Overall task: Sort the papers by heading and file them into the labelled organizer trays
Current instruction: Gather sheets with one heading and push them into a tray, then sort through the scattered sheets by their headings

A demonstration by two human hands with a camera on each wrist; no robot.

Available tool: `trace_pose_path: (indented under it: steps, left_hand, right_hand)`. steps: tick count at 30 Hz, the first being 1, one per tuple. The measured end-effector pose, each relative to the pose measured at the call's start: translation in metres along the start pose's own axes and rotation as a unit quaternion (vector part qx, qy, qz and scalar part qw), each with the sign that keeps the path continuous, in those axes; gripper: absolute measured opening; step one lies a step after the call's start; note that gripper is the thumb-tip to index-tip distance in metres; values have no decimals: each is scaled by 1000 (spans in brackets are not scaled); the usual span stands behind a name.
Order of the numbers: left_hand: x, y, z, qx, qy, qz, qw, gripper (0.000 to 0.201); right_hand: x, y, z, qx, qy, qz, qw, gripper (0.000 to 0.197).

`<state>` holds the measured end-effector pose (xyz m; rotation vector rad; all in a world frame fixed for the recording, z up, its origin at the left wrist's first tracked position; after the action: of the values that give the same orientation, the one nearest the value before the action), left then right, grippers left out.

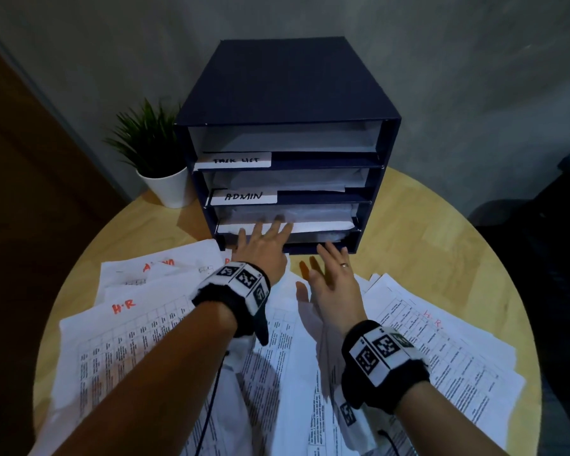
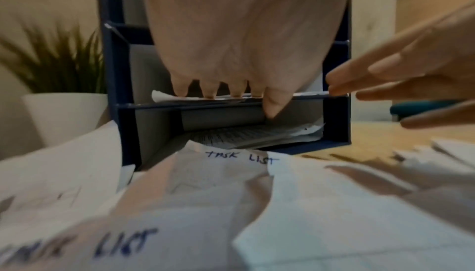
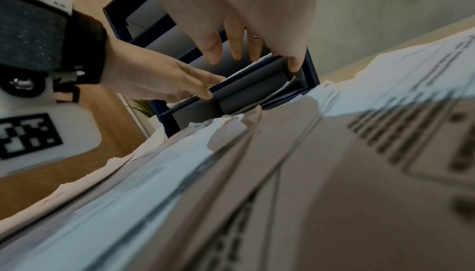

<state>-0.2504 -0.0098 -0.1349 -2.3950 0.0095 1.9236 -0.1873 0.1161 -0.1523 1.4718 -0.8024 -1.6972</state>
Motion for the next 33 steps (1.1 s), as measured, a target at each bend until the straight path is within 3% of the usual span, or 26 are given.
trace_pose_path:
  steps: [4, 10, 14, 16, 19, 21, 25, 27, 33]
  left_hand:
    - [-2, -5, 8, 7, 2, 8, 1000, 57]
    - [-9, -6, 22, -18, 42, 0, 999, 76]
    - [-14, -10, 27, -34, 61, 11, 998, 73]
    - [-14, -16, 18, -41, 41, 16, 998, 70]
    - [-9, -29, -8, -3, 3, 7, 1000, 74]
    - [0, -32, -27, 26, 22, -8, 999, 74]
    - [23, -19, -62, 21, 123, -36, 992, 63]
    - [32, -10, -79, 4, 167, -47, 985, 60]
    - [53, 14, -129, -42, 204, -63, 976, 62]
  right_hand:
    - [-6, -7, -1, 22, -50, 13, 998, 46]
    - [-6, -6, 0, 35, -13, 2, 999, 47]
    - [-5, -5, 0, 35, -6, -3, 999, 47]
    - [-6, -7, 0, 29, -16, -6, 999, 47]
    - [-9, -12, -1, 44, -26, 4, 999, 49]
    - [-8, -21, -2, 60, -26, 17, 998, 51]
    - [-7, -40, -14, 119, 158, -117, 973, 52]
    - [-17, -42, -24, 127, 194, -175, 957, 38]
    - [-15, -32, -56, 108, 254, -211, 938, 36]
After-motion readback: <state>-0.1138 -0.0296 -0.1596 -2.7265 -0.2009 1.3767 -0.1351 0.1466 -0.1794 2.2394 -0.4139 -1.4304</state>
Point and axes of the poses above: each hand's wrist, its own z-axis towards the middle knuckle, its own x-axis out of the palm, y = z × x, the point moved 5 cm from there along z, towards the middle knuckle, and after that the axes turned 10 degrees about -x, right-handed, at the moved point
